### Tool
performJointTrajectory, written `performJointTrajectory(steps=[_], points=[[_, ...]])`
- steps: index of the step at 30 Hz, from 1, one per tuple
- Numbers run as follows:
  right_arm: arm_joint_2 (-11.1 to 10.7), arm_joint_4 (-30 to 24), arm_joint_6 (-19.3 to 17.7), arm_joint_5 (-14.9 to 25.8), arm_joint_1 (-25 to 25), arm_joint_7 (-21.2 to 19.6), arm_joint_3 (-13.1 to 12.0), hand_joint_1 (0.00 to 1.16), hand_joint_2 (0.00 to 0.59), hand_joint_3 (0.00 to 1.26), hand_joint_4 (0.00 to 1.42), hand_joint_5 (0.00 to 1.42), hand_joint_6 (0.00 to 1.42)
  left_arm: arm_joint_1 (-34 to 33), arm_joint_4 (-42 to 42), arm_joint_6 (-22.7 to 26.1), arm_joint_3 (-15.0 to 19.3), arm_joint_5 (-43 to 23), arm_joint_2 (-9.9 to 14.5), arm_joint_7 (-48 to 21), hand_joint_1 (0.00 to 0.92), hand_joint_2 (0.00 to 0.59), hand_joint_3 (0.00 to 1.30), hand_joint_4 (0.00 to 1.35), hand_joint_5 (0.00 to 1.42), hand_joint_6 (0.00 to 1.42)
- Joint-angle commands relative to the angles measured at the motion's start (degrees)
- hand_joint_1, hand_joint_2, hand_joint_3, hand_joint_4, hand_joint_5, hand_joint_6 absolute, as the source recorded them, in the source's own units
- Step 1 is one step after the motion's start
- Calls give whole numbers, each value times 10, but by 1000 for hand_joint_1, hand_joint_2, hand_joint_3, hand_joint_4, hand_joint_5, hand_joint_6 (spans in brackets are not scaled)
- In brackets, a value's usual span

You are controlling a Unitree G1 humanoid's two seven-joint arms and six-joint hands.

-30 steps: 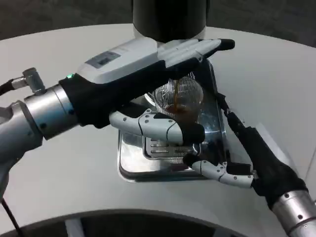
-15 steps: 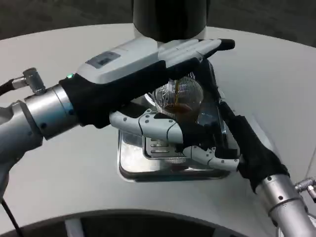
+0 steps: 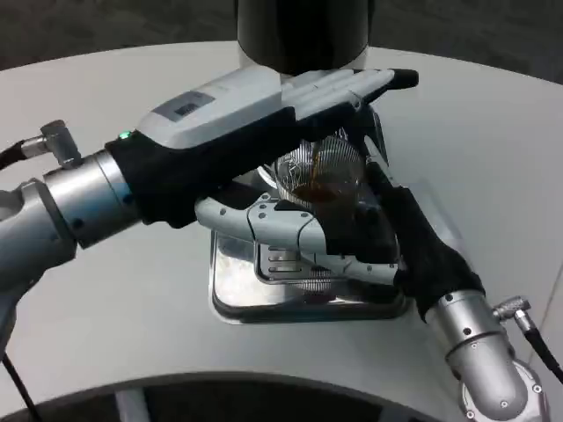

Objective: Grasp the cup under the faucet to collect the drink, then remove the cup.

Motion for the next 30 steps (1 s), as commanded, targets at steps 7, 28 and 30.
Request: performJointTrajectory(steps=[7, 28, 30], points=[[20, 56, -17, 6, -26, -37, 4, 775, 160, 0, 0, 0, 0, 9, -5, 2, -5, 4, 15, -13, 0, 98, 0, 0, 20, 0], [51, 112, -30, 9, -49, -79, 9, 783, 164, 0, 0, 0, 0, 17, -1, -4, 3, -2, 23, -7, 0, 100, 0, 0, 22, 0], [53, 117, -32, 9, -52, -85, 10, 783, 164, 0, 0, 0, 0, 18, -2, -4, 5, -2, 24, -6, 0, 103, 0, 0, 23, 0]])
